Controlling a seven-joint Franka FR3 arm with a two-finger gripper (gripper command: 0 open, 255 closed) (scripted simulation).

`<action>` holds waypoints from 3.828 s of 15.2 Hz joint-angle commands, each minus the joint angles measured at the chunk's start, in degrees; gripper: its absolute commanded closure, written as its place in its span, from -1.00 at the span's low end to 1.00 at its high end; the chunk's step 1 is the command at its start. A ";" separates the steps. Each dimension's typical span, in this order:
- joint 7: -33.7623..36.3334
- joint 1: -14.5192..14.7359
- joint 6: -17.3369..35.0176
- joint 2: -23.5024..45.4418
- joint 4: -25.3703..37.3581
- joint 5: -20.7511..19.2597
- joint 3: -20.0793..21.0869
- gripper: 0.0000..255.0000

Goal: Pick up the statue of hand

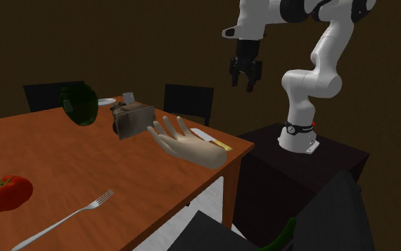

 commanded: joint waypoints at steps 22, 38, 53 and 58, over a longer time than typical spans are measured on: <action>0.29 -4.17 38.24 46.06 18.84 7.75 -4.17 -1.00; -0.66 -4.65 43.52 50.91 18.56 9.06 -3.57 1.00; 0.59 -4.20 36.21 45.12 20.11 7.53 -4.31 1.00; 1.01 -4.09 33.37 43.22 21.08 7.03 -4.48 1.00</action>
